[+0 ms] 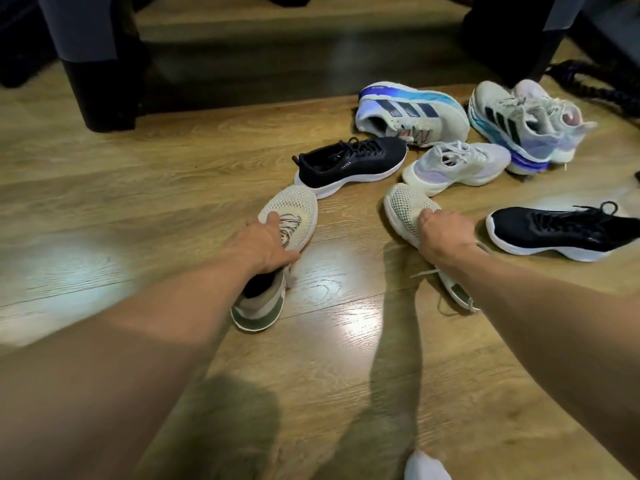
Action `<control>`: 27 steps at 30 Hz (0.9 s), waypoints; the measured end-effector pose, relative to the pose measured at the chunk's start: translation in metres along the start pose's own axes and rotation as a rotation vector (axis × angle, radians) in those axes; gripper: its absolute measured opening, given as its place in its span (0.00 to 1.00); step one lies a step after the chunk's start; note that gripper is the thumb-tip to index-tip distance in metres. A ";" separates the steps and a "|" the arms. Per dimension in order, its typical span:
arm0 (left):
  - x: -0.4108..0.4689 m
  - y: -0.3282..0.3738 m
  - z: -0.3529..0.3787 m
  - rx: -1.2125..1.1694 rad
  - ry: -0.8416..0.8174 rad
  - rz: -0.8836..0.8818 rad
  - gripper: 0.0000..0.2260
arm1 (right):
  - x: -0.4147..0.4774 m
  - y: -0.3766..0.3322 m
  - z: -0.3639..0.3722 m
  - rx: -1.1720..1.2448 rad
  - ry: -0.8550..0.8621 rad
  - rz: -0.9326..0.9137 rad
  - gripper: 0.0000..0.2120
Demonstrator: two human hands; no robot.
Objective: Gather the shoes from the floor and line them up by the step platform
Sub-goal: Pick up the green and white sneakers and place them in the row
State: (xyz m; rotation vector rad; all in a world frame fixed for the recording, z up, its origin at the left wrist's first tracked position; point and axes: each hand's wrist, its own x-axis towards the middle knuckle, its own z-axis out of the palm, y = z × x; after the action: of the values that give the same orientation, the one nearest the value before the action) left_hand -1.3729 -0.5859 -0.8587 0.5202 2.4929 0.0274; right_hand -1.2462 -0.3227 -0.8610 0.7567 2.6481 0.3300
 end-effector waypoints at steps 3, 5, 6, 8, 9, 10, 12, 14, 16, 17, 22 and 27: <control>-0.002 -0.009 -0.005 -0.028 -0.059 0.049 0.44 | -0.005 -0.002 -0.011 0.139 0.020 -0.012 0.15; -0.006 -0.015 -0.008 -0.041 -0.066 0.065 0.45 | -0.005 -0.010 -0.024 0.284 0.011 -0.062 0.14; -0.007 -0.016 -0.009 -0.038 -0.064 0.065 0.44 | -0.003 -0.014 -0.031 0.390 -0.011 -0.104 0.13; -0.011 -0.015 -0.011 -0.009 -0.055 0.053 0.41 | -0.001 -0.023 -0.044 0.705 -0.106 -0.155 0.13; -0.013 -0.013 -0.012 0.005 -0.053 0.050 0.39 | -0.001 -0.027 -0.049 0.916 -0.169 -0.143 0.13; -0.014 -0.012 -0.013 0.012 -0.050 0.049 0.37 | -0.003 -0.029 -0.053 1.136 -0.233 -0.111 0.13; -0.015 -0.011 -0.015 0.019 -0.042 0.056 0.34 | -0.008 -0.033 -0.057 1.513 -0.371 -0.036 0.13; -0.016 -0.012 -0.016 0.022 -0.041 0.060 0.32 | -0.011 -0.033 -0.055 1.743 -0.483 -0.013 0.14; -0.016 -0.015 -0.017 0.009 -0.047 0.051 0.31 | -0.012 -0.030 -0.054 1.850 -0.539 0.012 0.14; -0.016 -0.016 -0.017 0.000 -0.050 0.047 0.31 | -0.012 -0.028 -0.055 1.872 -0.547 0.023 0.14; -0.017 -0.015 -0.017 0.003 -0.051 0.058 0.31 | -0.009 -0.027 -0.062 1.648 -0.401 0.083 0.07; -0.015 -0.011 -0.015 0.080 -0.035 0.085 0.31 | -0.003 -0.043 -0.069 0.950 -0.047 0.049 0.10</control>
State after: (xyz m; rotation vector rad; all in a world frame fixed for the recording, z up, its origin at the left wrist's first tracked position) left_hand -1.3735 -0.6003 -0.8394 0.6542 2.4446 -0.0477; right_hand -1.2914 -0.3682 -0.8117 1.0501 2.6580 -0.9910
